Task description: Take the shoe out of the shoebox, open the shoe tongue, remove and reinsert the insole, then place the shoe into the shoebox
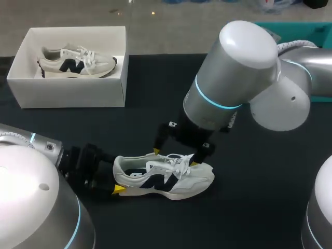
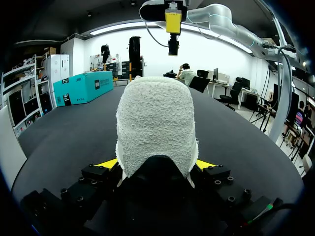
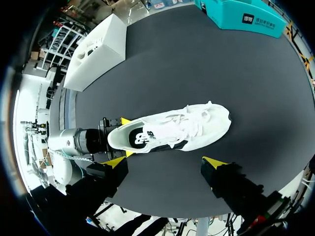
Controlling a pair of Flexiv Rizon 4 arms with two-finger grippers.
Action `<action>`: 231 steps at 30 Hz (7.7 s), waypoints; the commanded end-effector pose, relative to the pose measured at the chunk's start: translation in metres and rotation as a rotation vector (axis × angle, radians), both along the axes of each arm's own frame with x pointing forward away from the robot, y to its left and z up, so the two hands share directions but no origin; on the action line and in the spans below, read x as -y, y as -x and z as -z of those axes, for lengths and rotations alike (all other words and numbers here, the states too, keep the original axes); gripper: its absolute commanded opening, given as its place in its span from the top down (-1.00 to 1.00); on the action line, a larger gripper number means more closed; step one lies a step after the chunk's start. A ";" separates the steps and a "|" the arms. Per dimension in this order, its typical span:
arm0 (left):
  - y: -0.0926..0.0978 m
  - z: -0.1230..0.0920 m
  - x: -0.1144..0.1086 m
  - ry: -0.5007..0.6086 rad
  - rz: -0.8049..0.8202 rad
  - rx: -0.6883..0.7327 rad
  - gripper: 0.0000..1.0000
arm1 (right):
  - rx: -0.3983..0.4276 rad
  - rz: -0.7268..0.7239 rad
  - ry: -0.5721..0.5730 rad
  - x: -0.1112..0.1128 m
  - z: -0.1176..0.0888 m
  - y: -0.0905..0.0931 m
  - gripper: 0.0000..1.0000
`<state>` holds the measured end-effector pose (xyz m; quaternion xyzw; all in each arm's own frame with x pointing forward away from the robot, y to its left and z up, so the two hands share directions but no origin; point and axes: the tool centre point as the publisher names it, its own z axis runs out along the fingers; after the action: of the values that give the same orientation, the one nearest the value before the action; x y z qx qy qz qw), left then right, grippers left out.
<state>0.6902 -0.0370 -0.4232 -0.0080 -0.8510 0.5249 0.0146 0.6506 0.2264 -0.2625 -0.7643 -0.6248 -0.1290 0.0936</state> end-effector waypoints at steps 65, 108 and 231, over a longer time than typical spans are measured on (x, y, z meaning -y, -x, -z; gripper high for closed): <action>0.000 0.000 0.000 -0.003 0.001 0.000 1.00 | 0.312 0.297 0.836 -0.061 0.073 -0.019 -1.00; 0.000 0.000 0.000 -0.003 0.001 0.000 1.00 | 0.175 0.490 0.771 -0.041 0.069 -0.025 -1.00; 0.000 0.000 0.000 -0.003 0.001 0.000 1.00 | -0.157 0.616 0.218 0.057 0.092 -0.050 1.00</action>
<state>0.6906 -0.0377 -0.4226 -0.0080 -0.8510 0.5250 0.0149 0.7041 0.1777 -0.3534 -0.7769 -0.6295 0.0068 -0.0018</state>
